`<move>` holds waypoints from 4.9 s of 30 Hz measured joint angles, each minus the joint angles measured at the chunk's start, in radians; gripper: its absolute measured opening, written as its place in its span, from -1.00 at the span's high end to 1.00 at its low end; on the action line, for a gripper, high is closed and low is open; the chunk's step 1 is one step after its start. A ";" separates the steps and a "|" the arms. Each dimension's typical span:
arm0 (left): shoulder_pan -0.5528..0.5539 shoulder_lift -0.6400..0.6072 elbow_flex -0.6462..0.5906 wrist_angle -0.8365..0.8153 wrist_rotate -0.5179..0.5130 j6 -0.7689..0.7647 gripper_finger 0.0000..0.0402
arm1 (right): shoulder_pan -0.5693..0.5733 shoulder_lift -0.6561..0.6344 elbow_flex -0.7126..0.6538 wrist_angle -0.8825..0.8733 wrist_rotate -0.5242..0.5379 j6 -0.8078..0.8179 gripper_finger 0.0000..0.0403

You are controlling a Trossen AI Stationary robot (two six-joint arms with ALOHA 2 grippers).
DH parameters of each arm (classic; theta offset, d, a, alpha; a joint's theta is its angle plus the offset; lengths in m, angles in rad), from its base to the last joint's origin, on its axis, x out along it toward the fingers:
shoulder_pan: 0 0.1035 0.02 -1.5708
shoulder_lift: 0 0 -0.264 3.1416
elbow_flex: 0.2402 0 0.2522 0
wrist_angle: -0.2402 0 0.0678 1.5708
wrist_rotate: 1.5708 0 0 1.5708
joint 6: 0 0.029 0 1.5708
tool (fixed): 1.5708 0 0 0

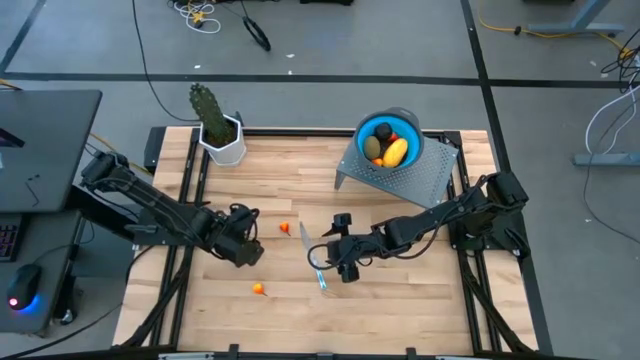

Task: Pick & Place Fruit
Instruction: Put the brown kiwi in the blue strainer bowl on the shelf

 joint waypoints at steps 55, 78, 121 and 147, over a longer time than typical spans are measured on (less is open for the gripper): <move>-0.039 0.016 -0.116 -0.017 0.226 0.091 -0.90 | -0.106 0.000 -0.064 0.106 -0.108 -0.079 -0.74; -0.126 0.016 -0.116 0.033 0.134 0.422 -0.89 | -0.106 0.000 -0.064 0.097 -0.115 -0.079 -0.74; -0.163 0.016 -0.393 0.319 0.062 0.330 -0.89 | -0.106 0.000 -0.064 0.098 -0.116 -0.086 -0.74; -0.163 0.016 -0.393 0.310 0.050 0.327 -0.89 | -0.106 0.000 -0.064 0.094 -0.119 -0.086 -0.74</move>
